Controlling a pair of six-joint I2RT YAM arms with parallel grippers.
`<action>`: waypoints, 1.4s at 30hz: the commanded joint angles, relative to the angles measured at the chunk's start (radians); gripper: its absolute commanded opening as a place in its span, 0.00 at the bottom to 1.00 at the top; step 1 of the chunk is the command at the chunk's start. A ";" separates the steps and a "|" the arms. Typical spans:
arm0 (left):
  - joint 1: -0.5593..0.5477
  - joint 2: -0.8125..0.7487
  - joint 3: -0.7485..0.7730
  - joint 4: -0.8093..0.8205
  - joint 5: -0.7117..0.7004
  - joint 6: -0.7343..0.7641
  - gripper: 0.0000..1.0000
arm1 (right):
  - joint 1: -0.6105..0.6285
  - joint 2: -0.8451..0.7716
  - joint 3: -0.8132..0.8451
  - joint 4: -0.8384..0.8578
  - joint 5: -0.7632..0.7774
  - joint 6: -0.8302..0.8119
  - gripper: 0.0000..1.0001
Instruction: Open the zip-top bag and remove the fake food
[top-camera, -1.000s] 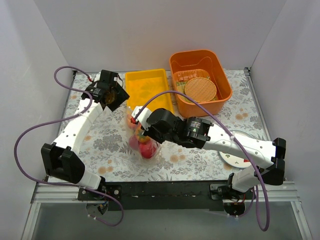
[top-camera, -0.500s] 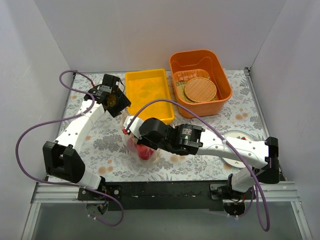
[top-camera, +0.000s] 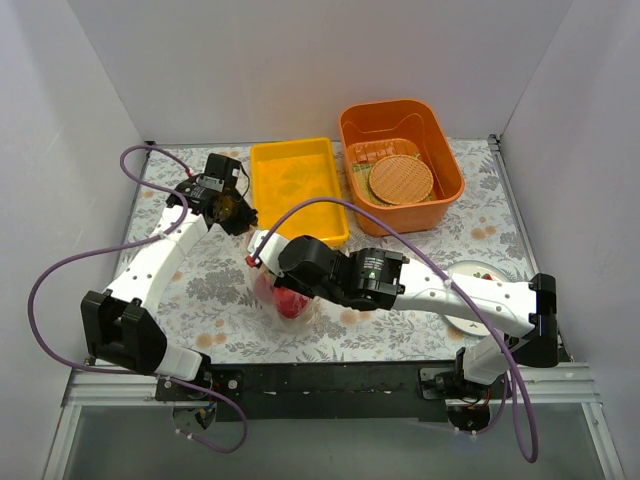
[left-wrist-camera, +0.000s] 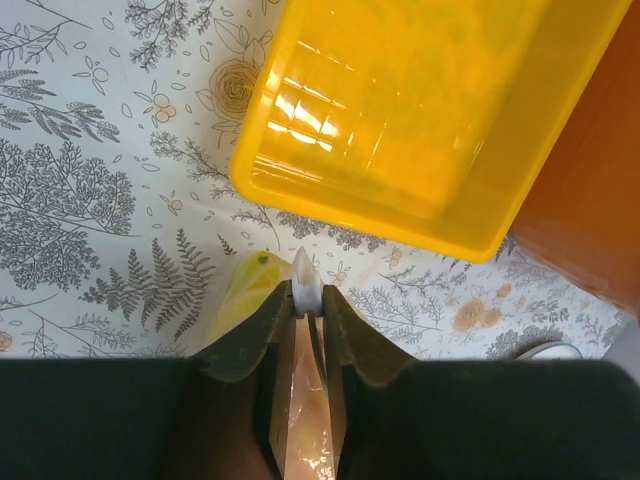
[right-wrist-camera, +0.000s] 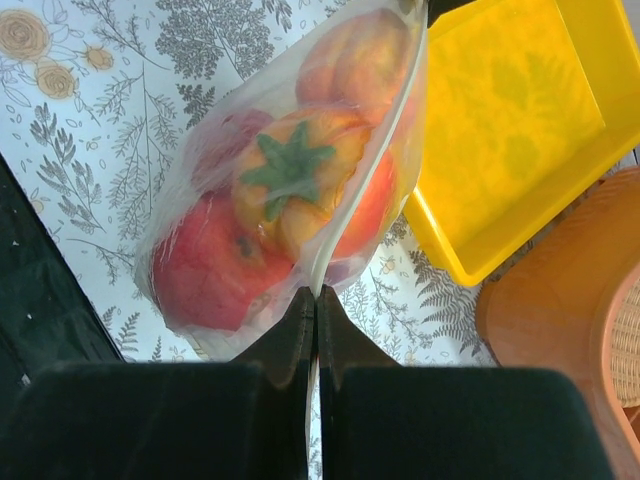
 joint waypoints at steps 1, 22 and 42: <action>-0.015 -0.055 0.028 -0.001 0.032 0.015 0.08 | 0.007 -0.055 -0.025 0.030 0.040 0.013 0.01; -0.172 -0.152 0.065 -0.067 -0.132 -0.005 0.00 | -0.112 0.001 0.072 0.151 -0.196 0.060 0.46; -0.183 -0.215 0.045 -0.068 -0.134 -0.021 0.08 | -0.197 0.147 0.089 0.228 -0.249 0.217 0.01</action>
